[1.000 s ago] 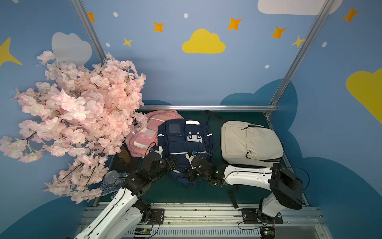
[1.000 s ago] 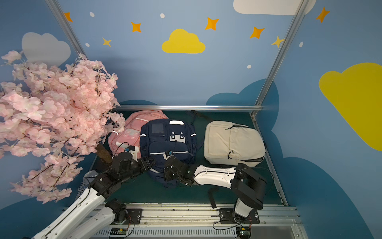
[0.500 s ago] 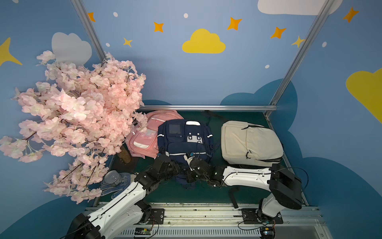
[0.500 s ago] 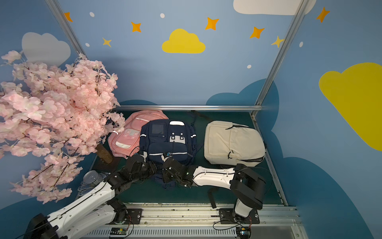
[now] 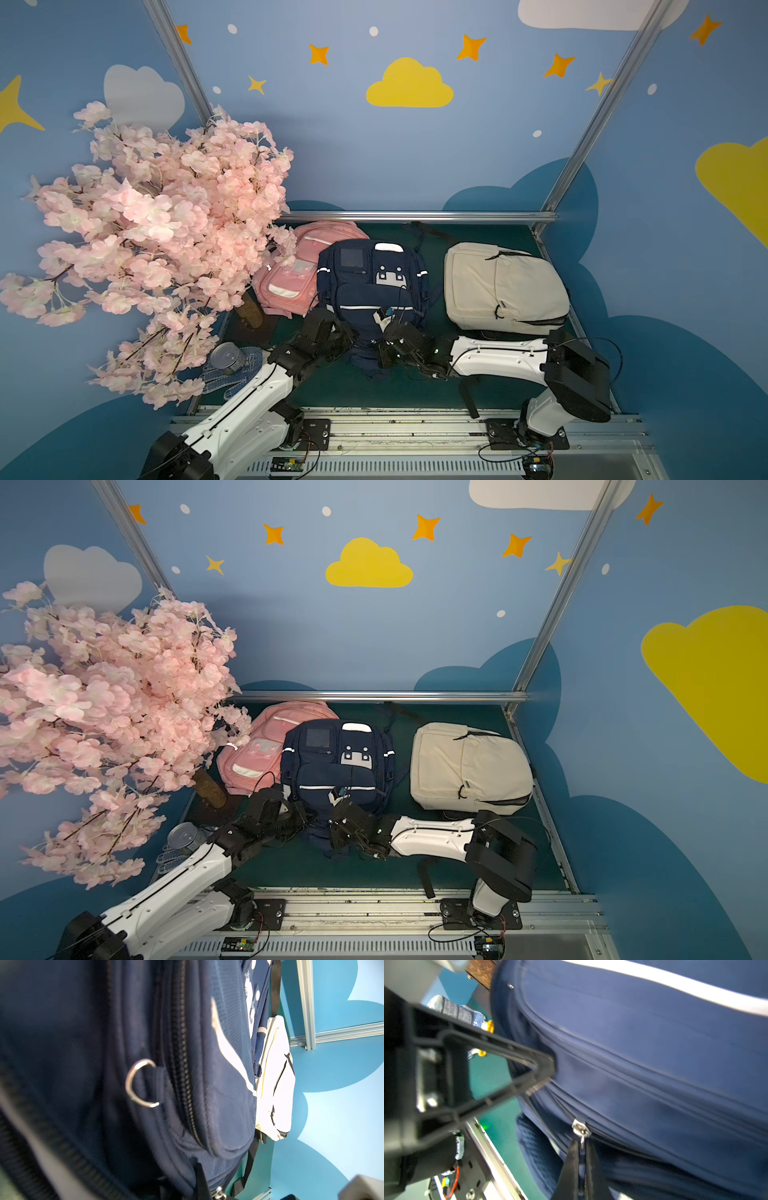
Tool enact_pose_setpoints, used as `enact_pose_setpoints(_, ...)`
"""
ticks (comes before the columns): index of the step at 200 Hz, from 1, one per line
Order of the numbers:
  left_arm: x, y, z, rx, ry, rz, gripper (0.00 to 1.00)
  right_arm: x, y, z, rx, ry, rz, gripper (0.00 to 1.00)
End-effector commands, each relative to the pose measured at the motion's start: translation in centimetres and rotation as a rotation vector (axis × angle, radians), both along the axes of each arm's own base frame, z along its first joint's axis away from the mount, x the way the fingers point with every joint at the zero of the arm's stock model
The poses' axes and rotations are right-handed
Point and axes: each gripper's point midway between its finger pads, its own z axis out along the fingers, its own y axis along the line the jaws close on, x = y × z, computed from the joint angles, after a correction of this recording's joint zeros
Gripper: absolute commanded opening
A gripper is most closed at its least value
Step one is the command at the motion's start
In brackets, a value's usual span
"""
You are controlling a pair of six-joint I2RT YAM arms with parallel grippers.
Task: Zip up the backpack
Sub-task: Zip the zipper on the backpack.
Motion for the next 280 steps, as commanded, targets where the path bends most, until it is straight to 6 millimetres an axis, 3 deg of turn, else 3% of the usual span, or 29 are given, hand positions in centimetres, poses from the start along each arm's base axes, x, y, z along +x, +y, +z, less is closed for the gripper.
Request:
enact_pose_setpoints(1, 0.3, 3.6, -0.1, 0.139, -0.023, 0.081, 0.03, 1.5, -4.3, 0.7, -0.09, -0.067, -0.124, 0.0)
enact_pose_setpoints(22, 0.1, 4.2, 0.5, 0.141, -0.039, 0.098, 0.03, 2.2, -6.1, 0.2, -0.071, -0.014, -0.172, 0.0)
enact_pose_setpoints(51, 0.1, 3.3, 0.6, 0.09, -0.029, 0.077, 0.03, 1.8, -4.5, 0.7, -0.023, 0.005, -0.103, 0.0)
enact_pose_setpoints(96, -1.4, -0.6, 2.6, -0.048, -0.023, 0.008, 0.47, 0.7, 0.5, 3.9, 0.065, -0.02, 0.043, 0.0)
enact_pose_setpoints(121, -2.5, -1.9, 2.9, -0.038, -0.021, -0.004, 0.58, 0.2, 2.3, 4.5, 0.087, -0.035, 0.086, 0.0)
enact_pose_setpoints(151, -2.9, -2.3, 0.6, -0.033, 0.038, 0.012, 0.61, -0.7, 3.7, 4.7, 0.107, -0.031, 0.126, 0.0)
enact_pose_setpoints(225, -0.4, -1.4, 0.1, 0.033, -0.053, 0.072, 0.46, -2.3, 3.1, 4.0, 0.089, -0.042, 0.162, 0.0)
enact_pose_setpoints(251, -0.4, -0.2, -0.4, 0.074, -0.043, 0.085, 0.25, -2.1, 1.6, 3.5, 0.068, -0.053, 0.136, 0.0)
enact_pose_setpoints(280, -1.2, 2.3, -0.3, 0.135, -0.044, 0.131, 0.08, 0.1, -2.5, 2.4, -0.004, -0.115, -0.004, 0.0)
